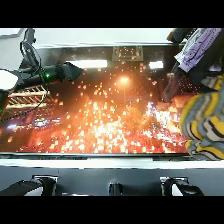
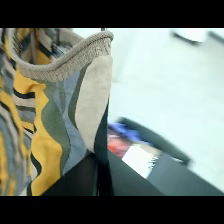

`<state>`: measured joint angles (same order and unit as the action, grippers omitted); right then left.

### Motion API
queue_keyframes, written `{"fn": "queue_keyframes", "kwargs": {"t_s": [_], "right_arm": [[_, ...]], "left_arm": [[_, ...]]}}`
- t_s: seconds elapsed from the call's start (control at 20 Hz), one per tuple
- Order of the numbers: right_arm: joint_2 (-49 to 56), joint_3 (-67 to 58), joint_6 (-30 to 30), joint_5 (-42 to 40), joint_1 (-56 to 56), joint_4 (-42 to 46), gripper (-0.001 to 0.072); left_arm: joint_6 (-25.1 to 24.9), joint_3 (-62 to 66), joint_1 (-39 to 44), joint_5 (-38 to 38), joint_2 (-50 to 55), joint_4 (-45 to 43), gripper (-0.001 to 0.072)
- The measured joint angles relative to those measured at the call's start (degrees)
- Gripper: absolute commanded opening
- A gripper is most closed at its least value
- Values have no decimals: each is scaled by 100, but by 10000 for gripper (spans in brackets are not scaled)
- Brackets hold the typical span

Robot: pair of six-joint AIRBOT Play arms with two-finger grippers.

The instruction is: Fold the clothes and pants, and hang the long-sleeved shirts on hangers.

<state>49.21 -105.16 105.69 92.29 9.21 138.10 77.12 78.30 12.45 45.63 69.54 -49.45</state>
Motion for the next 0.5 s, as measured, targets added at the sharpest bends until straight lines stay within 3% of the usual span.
{"fn": "queue_keyframes", "kwargs": {"t_s": [0.3, 0.5], "right_arm": [[745, -557, -90, -437, 2, 1357, 17], [1226, -870, 219, -951, 254, 1917, 17]], "left_arm": [[4, 0, 0, -2, 15, 0, 599], [7, -2, 0, 0, 24, -2, 599]]}}
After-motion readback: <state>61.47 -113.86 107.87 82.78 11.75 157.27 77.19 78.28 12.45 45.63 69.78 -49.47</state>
